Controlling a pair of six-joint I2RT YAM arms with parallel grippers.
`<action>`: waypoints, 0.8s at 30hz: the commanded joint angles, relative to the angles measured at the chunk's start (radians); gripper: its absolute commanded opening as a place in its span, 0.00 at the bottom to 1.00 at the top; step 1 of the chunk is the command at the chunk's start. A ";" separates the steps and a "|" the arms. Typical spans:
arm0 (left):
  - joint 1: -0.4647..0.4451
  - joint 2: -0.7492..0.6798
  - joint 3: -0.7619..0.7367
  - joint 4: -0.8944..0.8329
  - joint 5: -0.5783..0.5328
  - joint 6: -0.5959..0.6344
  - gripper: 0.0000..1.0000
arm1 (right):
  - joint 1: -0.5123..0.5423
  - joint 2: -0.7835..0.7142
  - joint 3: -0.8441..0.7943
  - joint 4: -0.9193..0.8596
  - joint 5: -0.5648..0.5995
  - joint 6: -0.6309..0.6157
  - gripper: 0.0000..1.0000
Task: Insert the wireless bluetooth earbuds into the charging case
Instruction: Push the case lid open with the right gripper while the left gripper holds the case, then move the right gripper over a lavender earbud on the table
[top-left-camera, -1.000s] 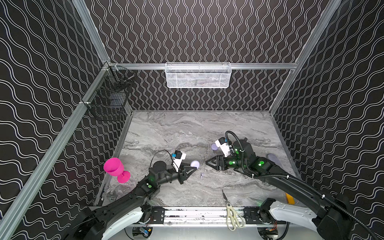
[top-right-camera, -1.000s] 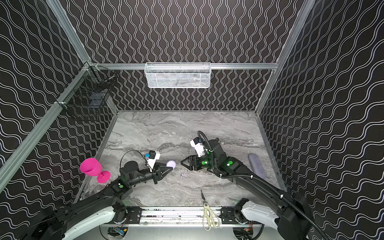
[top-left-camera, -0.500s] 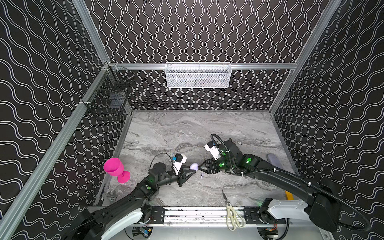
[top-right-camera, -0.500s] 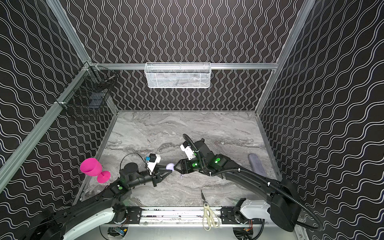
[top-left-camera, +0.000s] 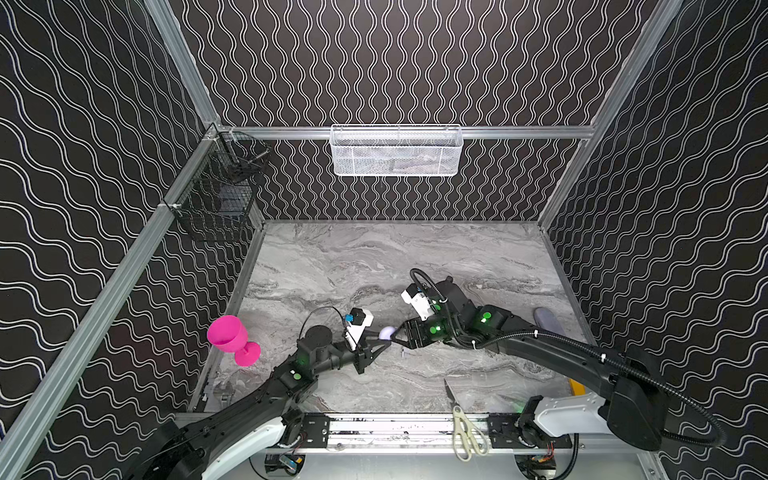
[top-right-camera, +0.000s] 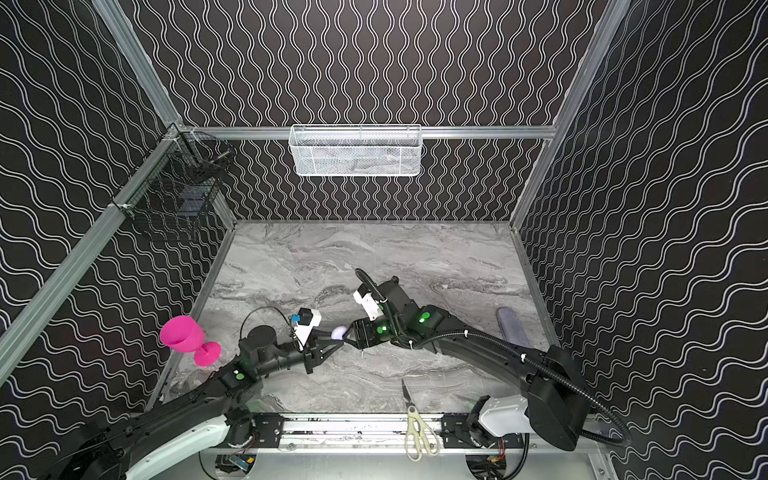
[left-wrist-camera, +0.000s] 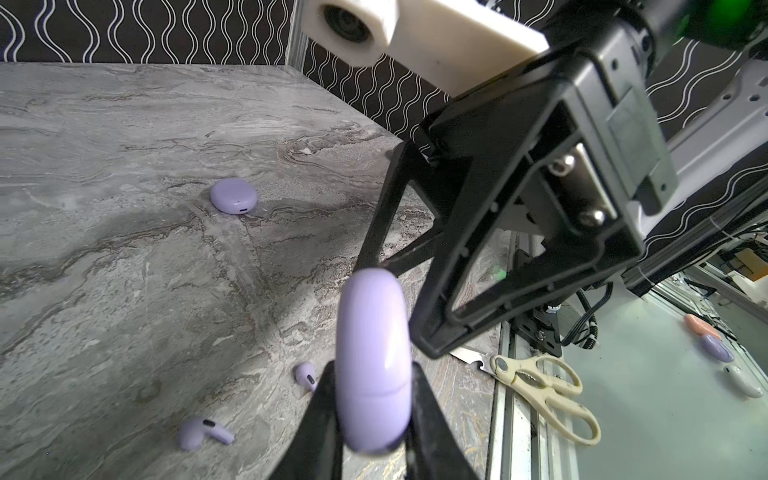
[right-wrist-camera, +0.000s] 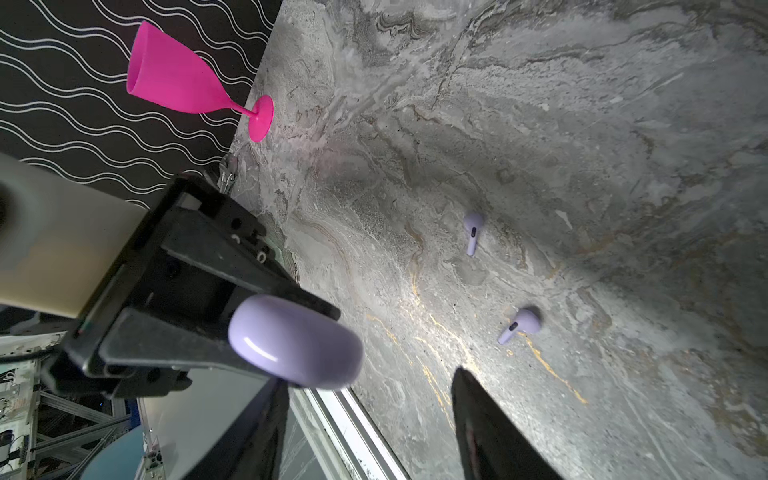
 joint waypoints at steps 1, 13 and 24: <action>-0.003 0.004 0.002 0.018 0.009 0.026 0.20 | -0.002 0.008 0.017 -0.018 0.050 -0.010 0.64; -0.004 0.001 0.000 0.023 0.013 0.023 0.21 | -0.048 0.016 0.031 -0.026 0.047 -0.014 0.64; -0.004 -0.037 0.004 -0.034 -0.041 0.040 0.20 | -0.052 0.013 0.039 -0.124 0.194 0.009 0.62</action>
